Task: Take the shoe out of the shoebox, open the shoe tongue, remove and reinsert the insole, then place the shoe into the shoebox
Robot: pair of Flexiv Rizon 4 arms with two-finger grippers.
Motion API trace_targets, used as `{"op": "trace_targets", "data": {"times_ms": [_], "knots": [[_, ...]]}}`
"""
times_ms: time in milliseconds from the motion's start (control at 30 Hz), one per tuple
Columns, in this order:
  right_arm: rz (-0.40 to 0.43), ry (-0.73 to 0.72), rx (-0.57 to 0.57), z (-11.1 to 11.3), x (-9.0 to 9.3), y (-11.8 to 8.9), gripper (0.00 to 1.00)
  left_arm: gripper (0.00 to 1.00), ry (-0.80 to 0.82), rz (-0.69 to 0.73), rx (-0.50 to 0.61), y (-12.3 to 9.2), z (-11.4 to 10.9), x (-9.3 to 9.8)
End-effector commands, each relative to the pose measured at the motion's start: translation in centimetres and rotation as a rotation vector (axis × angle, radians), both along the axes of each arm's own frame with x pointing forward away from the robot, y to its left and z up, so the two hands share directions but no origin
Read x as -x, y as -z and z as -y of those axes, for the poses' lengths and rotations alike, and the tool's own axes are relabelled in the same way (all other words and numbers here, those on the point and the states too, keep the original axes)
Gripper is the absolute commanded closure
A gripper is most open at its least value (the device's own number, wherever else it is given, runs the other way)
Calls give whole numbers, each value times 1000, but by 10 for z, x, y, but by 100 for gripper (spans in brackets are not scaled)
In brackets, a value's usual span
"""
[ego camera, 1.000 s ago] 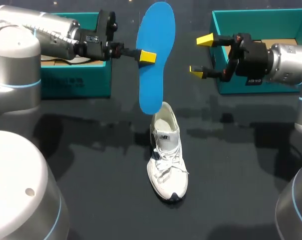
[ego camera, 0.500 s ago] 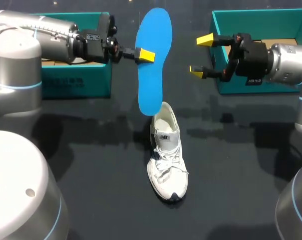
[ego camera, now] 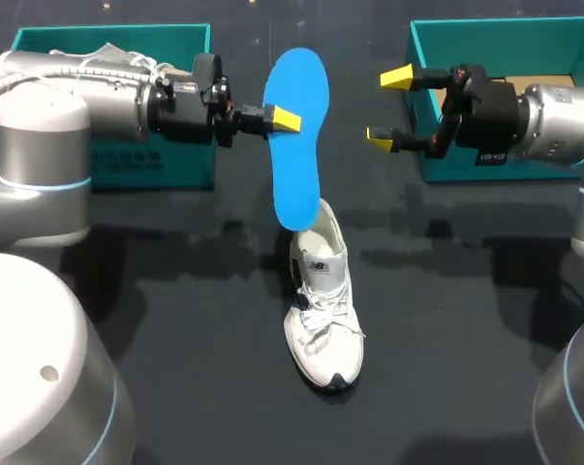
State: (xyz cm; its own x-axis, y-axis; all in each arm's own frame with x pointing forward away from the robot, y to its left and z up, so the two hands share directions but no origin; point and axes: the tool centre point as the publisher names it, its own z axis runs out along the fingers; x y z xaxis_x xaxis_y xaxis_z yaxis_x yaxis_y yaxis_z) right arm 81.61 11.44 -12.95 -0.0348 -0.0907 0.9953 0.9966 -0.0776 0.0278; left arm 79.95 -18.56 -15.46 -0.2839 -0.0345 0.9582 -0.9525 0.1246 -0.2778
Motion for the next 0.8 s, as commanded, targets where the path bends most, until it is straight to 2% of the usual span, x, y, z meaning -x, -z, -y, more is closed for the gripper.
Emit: {"op": "trace_targets", "data": {"times_ms": [33, 300, 800], "knots": [[-1, 1, 1, -1, 1, 0, 0, 100, -12, -34, 14, 6, 3, -1], [-1, 1, 1, -1, 1, 0, 0, 100, -44, -113, 16, 15, 5, -1], [7, -5, 9, 0, 1, 0, 0, 100, -87, -166, 28, 21, 4, -1]]}}
